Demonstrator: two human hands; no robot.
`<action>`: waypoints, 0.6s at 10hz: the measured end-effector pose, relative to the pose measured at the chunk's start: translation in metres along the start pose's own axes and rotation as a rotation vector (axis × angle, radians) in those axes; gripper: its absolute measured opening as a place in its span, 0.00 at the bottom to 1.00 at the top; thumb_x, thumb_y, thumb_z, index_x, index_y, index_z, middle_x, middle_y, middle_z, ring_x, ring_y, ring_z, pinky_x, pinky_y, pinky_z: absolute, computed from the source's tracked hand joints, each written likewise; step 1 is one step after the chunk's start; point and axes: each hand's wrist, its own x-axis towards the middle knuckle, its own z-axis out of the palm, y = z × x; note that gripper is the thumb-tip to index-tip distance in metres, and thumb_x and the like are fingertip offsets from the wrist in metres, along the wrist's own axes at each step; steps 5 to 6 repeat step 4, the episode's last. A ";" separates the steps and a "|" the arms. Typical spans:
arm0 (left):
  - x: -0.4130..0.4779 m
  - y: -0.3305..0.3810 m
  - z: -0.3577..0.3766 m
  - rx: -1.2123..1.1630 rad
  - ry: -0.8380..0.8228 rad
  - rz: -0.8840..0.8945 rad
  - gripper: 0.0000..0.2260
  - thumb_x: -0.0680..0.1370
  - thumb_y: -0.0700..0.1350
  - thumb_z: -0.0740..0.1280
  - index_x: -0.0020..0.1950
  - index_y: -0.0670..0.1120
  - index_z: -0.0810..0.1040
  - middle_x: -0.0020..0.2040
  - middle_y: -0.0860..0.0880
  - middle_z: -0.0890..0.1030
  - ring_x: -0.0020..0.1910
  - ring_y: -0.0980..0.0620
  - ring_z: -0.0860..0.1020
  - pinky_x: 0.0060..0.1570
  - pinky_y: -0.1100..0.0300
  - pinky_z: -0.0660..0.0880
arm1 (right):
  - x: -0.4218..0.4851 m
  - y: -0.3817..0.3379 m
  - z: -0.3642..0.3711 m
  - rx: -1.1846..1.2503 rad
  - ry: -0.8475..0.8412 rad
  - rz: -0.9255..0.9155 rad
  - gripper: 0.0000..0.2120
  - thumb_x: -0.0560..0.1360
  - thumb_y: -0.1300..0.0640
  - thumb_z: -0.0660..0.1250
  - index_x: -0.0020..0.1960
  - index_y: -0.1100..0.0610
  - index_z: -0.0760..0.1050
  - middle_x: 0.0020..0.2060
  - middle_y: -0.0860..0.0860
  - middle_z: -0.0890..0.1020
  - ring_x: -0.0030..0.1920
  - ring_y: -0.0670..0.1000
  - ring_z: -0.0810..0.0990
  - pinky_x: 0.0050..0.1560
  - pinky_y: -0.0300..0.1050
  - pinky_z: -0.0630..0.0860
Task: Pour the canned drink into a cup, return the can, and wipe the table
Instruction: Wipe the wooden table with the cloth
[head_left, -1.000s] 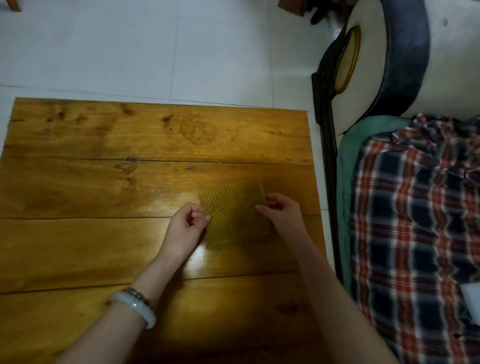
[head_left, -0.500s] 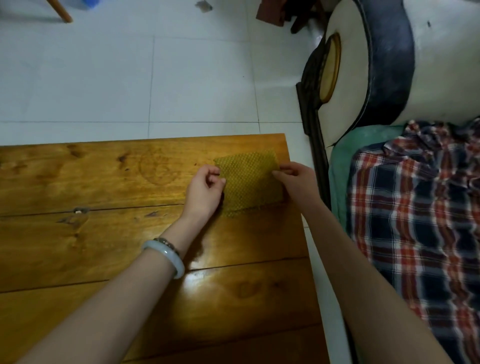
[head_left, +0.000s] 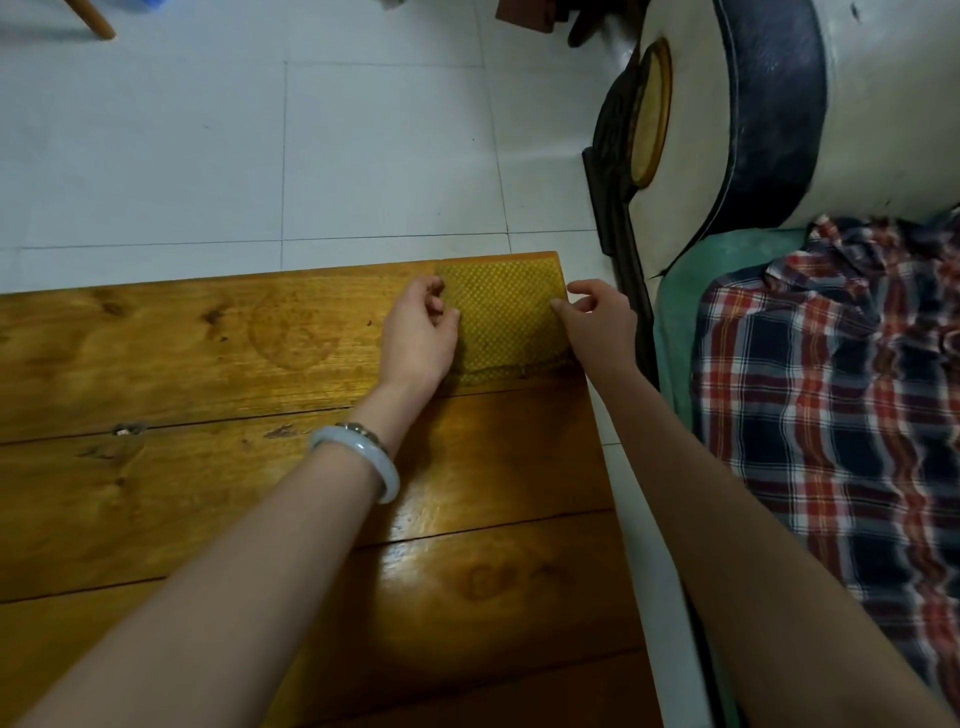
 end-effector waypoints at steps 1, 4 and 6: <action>-0.016 -0.009 -0.012 0.095 -0.051 0.041 0.21 0.76 0.41 0.67 0.69 0.44 0.68 0.58 0.48 0.75 0.56 0.53 0.74 0.58 0.60 0.73 | -0.011 -0.002 -0.004 -0.112 -0.013 -0.076 0.18 0.75 0.58 0.66 0.64 0.59 0.72 0.50 0.55 0.77 0.49 0.49 0.74 0.46 0.39 0.69; -0.137 -0.050 -0.117 0.762 -0.336 0.258 0.21 0.76 0.45 0.65 0.69 0.45 0.68 0.65 0.45 0.71 0.63 0.44 0.68 0.62 0.52 0.64 | -0.133 -0.041 -0.006 -0.386 -0.233 -0.207 0.17 0.75 0.61 0.61 0.63 0.62 0.71 0.56 0.58 0.74 0.58 0.58 0.72 0.57 0.52 0.72; -0.137 -0.050 -0.117 0.762 -0.336 0.258 0.21 0.76 0.45 0.65 0.69 0.45 0.68 0.65 0.45 0.71 0.63 0.44 0.68 0.62 0.52 0.64 | -0.133 -0.041 -0.006 -0.386 -0.233 -0.207 0.17 0.75 0.61 0.61 0.63 0.62 0.71 0.56 0.58 0.74 0.58 0.58 0.72 0.57 0.52 0.72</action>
